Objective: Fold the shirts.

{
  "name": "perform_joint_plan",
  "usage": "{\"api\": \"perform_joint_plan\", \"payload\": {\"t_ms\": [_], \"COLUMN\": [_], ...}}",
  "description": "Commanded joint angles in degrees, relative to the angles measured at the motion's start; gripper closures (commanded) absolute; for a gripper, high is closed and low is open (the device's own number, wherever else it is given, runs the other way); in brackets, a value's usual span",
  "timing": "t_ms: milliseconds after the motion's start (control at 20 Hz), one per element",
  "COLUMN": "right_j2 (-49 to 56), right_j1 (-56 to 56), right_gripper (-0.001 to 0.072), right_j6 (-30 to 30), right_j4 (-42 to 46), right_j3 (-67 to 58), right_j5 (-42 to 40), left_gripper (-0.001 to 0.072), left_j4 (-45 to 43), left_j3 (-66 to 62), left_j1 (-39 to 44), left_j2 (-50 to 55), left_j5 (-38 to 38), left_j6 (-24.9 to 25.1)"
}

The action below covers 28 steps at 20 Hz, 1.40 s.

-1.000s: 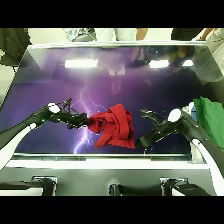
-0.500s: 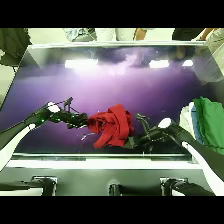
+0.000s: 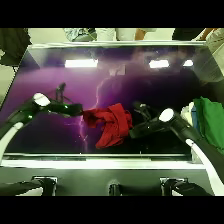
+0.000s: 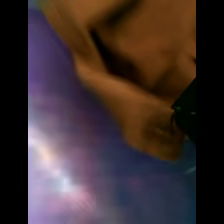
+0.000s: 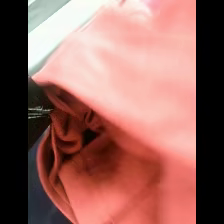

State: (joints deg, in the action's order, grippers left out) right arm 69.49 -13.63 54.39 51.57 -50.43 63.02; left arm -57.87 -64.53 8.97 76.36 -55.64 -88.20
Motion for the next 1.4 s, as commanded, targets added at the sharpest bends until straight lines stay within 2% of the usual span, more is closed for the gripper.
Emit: {"api": "perform_joint_plan", "payload": {"t_ms": [0, 200, 350, 550, 800, 900, 1000, 1100, 1200, 1350], "right_j2": [-9.0, -20.6, -27.6, -33.6, -33.9, -32.3, -28.0, -21.3, -14.2, -0.8], "right_j1": [-0.1, -0.1, -0.1, -0.1, -0.1, -0.1, -0.1, -0.1, -0.1, -0.1], "right_gripper": [0.0675, 0.0674, 0.0674, 0.0674, 0.0674, 0.0674, 0.0674, 0.0673, 0.0673, 0.0673], "right_j6": [3.6, 12.0, 16.0, 16.4, 15.1, 15.1, 15.1, 15.1, 16.3, 25.1], "right_j4": [19.2, 52.0, 65.6, 66.8, 69.0, 72.9, 75.8, 75.1, 71.9, 69.5], "right_j3": [-15.1, -39.3, -49.5, -50.5, -50.5, -50.5, -50.1, -47.3, -40.7, -32.9], "right_j5": [4.4, 3.8, 4.8, 8.4, 10.1, 11.1, 15.7, 19.8, 13.5, -1.0], "left_gripper": [0.0683, 0.0683, 0.0683, 0.0683, 0.0684, 0.0684, 0.0683, 0.0683, 0.0683, 0.0683], "left_j4": [-7.8, -15.0, -20.8, -21.9, -24.8, -27.9, -29.0, -28.9, -29.0, -27.6], "left_j3": [-11.0, -32.0, -40.1, -40.0, -40.1, -39.6, -36.3, -27.0, -13.2, 8.4], "left_j1": [-1.9, -8.7, -14.9, -18.7, -18.7, -18.7, -18.7, -18.5, -18.6, -18.6], "left_j2": [-9.8, -21.4, -29.0, -36.0, -37.7, -36.5, -34.8, -33.0, -32.2, -27.4], "left_j5": [0.2, 0.2, 0.2, -1.1, -0.7, -2.9, -8.0, -11.3, -8.9, 1.5], "left_j6": [0.3, -4.2, -9.5, -11.8, -11.8, -11.8, -11.7, -10.6, -9.3, -9.4]}}
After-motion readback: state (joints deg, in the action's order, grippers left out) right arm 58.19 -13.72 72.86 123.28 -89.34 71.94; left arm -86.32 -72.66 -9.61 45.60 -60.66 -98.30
